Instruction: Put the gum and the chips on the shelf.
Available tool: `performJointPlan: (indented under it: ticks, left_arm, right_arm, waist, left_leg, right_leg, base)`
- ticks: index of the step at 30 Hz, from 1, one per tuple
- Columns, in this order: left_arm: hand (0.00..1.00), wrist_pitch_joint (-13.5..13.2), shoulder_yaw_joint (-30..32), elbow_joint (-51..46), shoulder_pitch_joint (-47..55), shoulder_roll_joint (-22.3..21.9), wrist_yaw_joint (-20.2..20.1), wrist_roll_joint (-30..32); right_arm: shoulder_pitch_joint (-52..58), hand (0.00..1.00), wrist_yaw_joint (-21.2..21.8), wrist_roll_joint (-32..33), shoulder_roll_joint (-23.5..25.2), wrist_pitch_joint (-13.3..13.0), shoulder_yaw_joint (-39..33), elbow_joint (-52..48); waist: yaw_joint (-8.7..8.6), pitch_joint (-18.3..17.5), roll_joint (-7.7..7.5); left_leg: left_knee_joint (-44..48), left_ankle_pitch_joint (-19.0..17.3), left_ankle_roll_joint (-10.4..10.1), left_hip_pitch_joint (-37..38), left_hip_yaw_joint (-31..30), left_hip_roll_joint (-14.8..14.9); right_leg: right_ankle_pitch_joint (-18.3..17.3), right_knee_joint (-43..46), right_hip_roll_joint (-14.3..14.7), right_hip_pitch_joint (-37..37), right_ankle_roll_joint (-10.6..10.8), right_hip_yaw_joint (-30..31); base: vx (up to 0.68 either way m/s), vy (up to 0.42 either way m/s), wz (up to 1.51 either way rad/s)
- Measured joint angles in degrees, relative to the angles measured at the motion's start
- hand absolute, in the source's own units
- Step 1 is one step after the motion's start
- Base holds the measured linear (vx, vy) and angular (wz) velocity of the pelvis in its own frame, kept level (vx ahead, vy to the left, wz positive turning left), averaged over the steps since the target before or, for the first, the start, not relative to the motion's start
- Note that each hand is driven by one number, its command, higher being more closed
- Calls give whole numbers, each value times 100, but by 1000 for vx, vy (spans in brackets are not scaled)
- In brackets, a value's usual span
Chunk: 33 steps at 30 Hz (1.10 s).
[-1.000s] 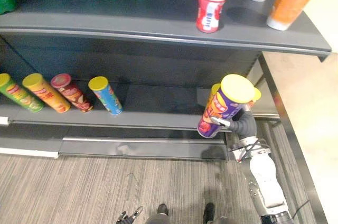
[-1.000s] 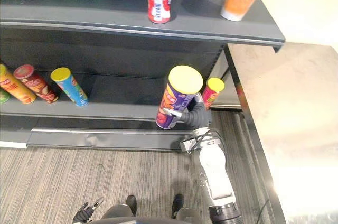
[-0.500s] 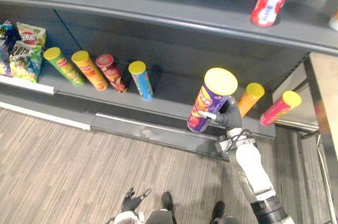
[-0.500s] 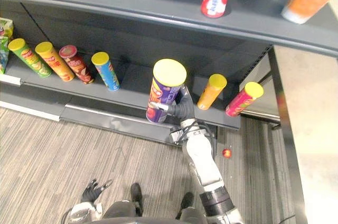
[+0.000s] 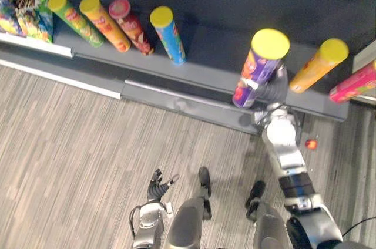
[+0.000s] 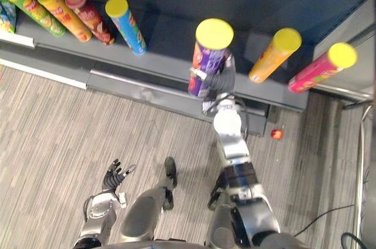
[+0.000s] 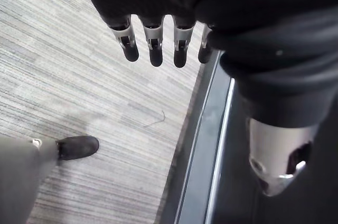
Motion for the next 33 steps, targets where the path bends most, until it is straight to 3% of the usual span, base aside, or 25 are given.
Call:
performJointPlan:
  ticks: [8,19,33]
  left_arm:
    - [0,-51,-161,-90,-99,49,-2,-42]
    - [0,-168,-282,-224,-265,66,-4,-266]
    - [0,-167,-235,-278,-357,67,3,-267]
  right_arm:
    - [-1321,100,-506,-199,-458,34,-486,925]
    - [-1952,100,-755,-192,-578,51,-712,1166]
    - [-2167,100,-710,-184,-695,65,-713,989]
  waist:
    - [161,190,307]
    - [231,335,534]
    - [448,356,578]
  left_leg:
    - [252,43,9,-546,-43,21]
    - [365,163,-11,-983,-211,28]
    - [226,414,-110,-1270,-519,-85]
  right_leg:
    - [-134,495,-107,-632,-98,26]
    - [-344,959,-218,-1108,-210,-82]
    - [-901,1830,-610,-1456,-317,-485]
  base:
    - [-1,-37,4]
    - [15,-67,8]
    - [16,-91,21]
